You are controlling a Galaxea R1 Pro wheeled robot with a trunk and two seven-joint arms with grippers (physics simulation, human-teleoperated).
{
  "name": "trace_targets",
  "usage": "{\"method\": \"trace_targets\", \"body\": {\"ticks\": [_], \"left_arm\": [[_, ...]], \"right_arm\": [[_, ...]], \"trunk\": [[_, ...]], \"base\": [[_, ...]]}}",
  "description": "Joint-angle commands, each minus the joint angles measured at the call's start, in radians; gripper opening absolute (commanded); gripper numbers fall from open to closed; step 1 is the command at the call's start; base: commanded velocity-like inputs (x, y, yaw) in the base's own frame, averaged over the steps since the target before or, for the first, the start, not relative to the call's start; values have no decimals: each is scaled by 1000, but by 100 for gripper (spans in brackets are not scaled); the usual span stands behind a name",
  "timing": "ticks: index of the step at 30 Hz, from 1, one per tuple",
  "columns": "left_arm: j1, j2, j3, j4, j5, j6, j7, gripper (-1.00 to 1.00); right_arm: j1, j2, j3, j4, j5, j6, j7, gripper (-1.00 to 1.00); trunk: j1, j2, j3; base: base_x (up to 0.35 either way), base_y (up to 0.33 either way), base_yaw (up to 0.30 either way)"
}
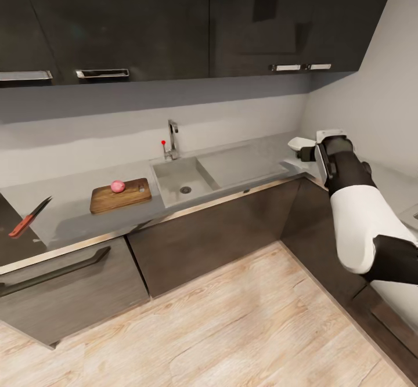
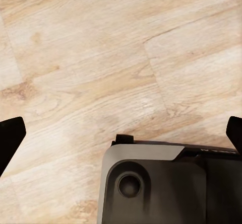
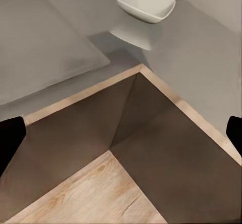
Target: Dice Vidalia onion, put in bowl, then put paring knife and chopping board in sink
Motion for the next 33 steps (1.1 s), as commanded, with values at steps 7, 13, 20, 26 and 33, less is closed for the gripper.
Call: {"method": "trace_targets", "body": {"ticks": [7, 13, 20, 26, 33], "left_arm": [[-1, 1, -8, 0, 9, -3, 3, 100], [-1, 1, -8, 0, 9, -3, 3, 100], [-1, 1, -8, 0, 9, -3, 3, 100], [-1, 1, -8, 0, 9, -3, 3, 100], [-1, 1, -8, 0, 9, -3, 3, 100]], "right_arm": [[-12, 7, -2, 72, -1, -34, 2, 100], [-12, 10, -1, 111, -1, -63, 1, 100], [-12, 12, -1, 118, -2, -68, 1, 100], [-12, 12, -1, 118, -2, -69, 1, 100], [-12, 12, -1, 127, -2, -69, 1, 100]], "trunk": [[1, -2, -2], [1, -2, -2], [1, -2, -2], [1, -2, -2], [1, -2, -2]], "base": [[0, 0, 0], [97, -117, 0], [216, -216, 0], [228, -217, 0], [231, -217, 0]]}}
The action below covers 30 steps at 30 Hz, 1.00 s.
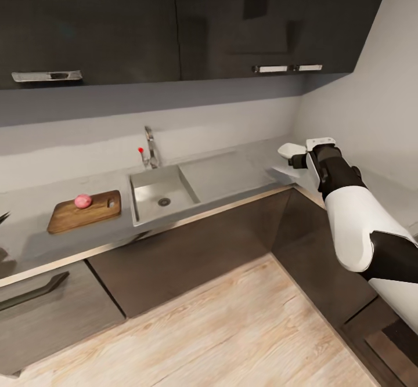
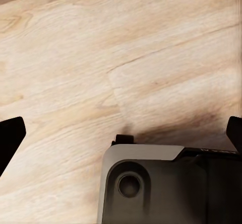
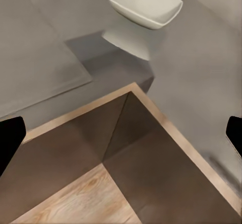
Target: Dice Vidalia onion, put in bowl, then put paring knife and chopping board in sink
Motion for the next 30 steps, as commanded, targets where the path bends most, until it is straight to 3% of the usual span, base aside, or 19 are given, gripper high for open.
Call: {"method": "trace_targets", "body": {"ticks": [1, 30], "left_arm": [[-1, 1, -8, 0, 9, -4, 3, 100], [-1, 1, -8, 0, 10, -4, 3, 100]], "right_arm": [[-1, 0, -1, 1, -3, 3, -3, 100], [-1, 0, -1, 14, -2, 2, -3, 100]], "trunk": [[1, -2, -2], [1, -2, -2]], "base": [[234, -217, 0], [229, -177, 0]]}}
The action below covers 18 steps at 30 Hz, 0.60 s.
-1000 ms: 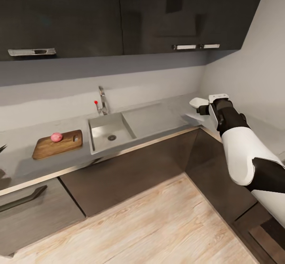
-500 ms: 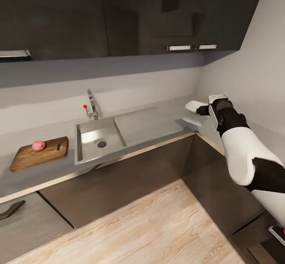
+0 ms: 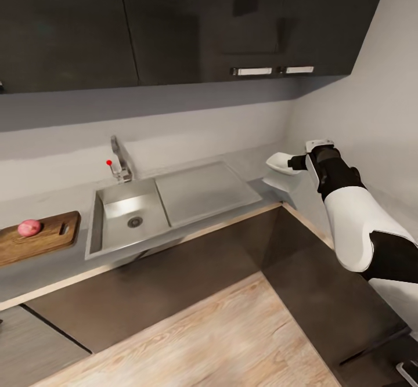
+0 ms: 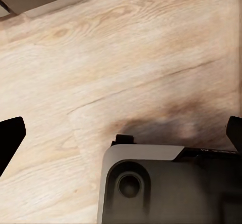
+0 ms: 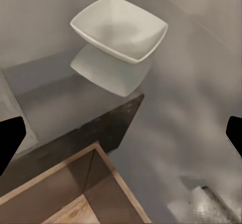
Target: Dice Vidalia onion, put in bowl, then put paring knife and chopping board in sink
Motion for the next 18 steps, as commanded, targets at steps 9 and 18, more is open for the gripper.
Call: {"method": "trace_targets", "body": {"ticks": [9, 18], "left_arm": [[0, 1, -8, 0, 9, -4, 3, 100], [0, 1, -8, 0, 9, -4, 3, 100]], "right_arm": [[-1, -1, -2, 27, -2, -9, -3, 100], [-1, -4, -3, 121, 0, -134, -9, 100]], "trunk": [[1, -2, -2], [1, -2, -2]], "base": [[159, -84, 0], [207, -4, 0]]}}
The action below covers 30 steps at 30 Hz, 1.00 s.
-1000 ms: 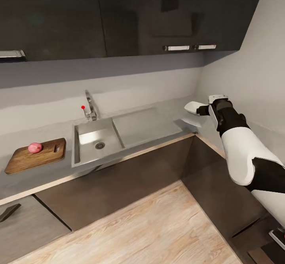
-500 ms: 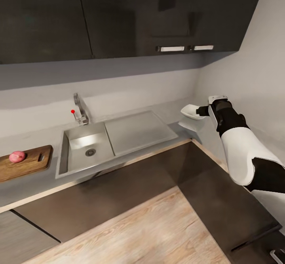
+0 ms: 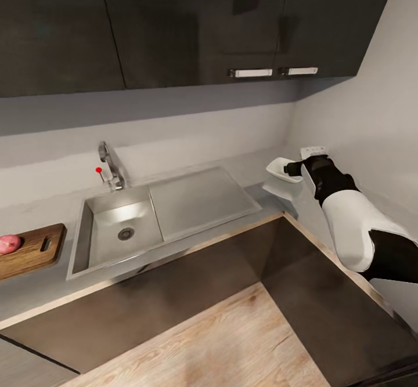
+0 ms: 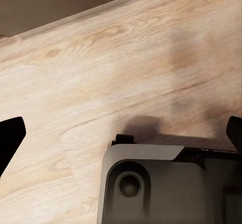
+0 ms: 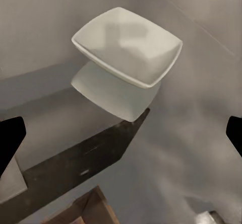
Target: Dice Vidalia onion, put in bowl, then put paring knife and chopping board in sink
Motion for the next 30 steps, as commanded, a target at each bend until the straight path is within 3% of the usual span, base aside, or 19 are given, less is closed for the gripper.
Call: {"method": "trace_targets", "body": {"ticks": [1, 13, 30], "left_arm": [[-1, 1, -8, 1, 9, -3, 3, 100], [-1, 1, -9, 1, 9, -3, 3, 100], [-1, 1, -9, 2, 9, -3, 2, 100]], "right_arm": [[-1, 1, -3, 1, 0, 2, -2, 100], [-1, 0, -5, 3, 0, 0, -2, 100], [-1, 1, -4, -12, 1, -2, -2, 100]], "trunk": [[1, -2, -2], [1, -2, -1], [1, -2, 9]], "base": [[99, 0, 0], [31, 0, -33], [0, 0, -180]]}}
